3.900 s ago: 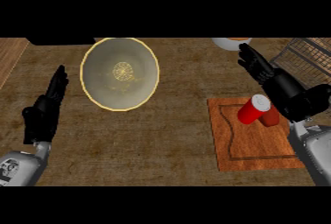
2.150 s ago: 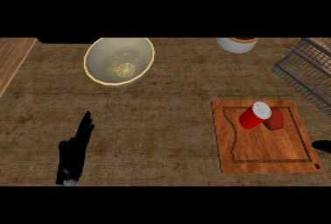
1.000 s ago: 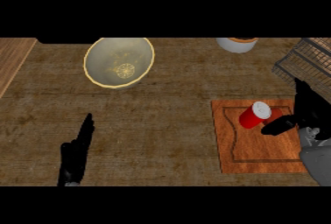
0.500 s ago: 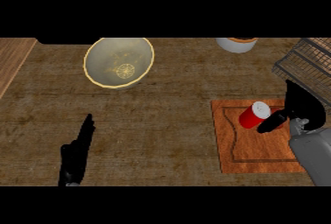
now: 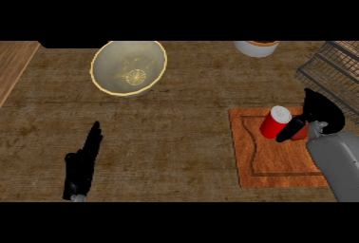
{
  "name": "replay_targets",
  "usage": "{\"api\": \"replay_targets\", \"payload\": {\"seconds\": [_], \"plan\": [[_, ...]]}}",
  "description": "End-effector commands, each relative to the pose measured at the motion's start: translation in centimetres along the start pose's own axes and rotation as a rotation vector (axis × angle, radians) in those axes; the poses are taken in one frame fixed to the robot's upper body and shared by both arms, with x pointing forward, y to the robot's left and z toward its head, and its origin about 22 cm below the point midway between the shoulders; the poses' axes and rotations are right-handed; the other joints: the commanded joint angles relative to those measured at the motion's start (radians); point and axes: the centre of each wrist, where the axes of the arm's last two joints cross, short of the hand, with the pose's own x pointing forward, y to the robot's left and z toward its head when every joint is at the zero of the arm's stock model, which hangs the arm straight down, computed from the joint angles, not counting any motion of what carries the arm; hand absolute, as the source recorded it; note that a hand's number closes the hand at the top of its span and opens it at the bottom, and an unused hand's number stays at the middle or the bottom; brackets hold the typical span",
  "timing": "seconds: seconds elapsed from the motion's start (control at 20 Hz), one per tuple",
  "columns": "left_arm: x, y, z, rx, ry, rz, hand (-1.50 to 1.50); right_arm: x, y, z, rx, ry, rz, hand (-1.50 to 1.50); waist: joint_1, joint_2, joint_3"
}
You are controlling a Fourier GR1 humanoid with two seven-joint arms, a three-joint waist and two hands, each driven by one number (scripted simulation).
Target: Pick the bell pepper from the cutting board and place it in the tiered basket
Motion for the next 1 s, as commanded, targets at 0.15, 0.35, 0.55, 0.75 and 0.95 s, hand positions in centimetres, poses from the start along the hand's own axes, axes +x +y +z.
{"api": "replay_targets", "payload": {"seconds": [0.15, 0.35, 0.55, 0.75, 0.95], "plan": [[-1.8, -1.8, 0.6, 0.012, 0.024, 0.008, 0.0, 0.0, 1.4, -1.4, 0.067, 0.111, 0.071, -1.5, -0.001, 0.004, -0.003], [-0.9, -0.8, 0.7, 0.011, 0.022, -0.019, 0.0, -2.3, 0.2, -3.6, 0.107, 0.137, 0.032, -1.5, -0.001, 0.004, -0.003], [0.4, -1.1, 1.5, 0.001, 0.021, 0.007, 0.0, -0.9, 0.6, -2.9, 0.117, 0.129, 0.011, -1.5, 0.001, 0.003, -0.003], [0.6, -0.8, -0.8, 0.012, 0.031, 0.023, 0.0, -0.8, 2.8, -1.9, 0.135, 0.131, 0.025, -1.5, -0.005, 0.003, -0.003], [-0.4, 0.0, 0.5, 0.009, 0.035, -0.006, 0.0, -2.2, 5.4, -4.0, 0.138, 0.127, 0.019, 1.5, 0.0, 0.004, -0.003]]}}
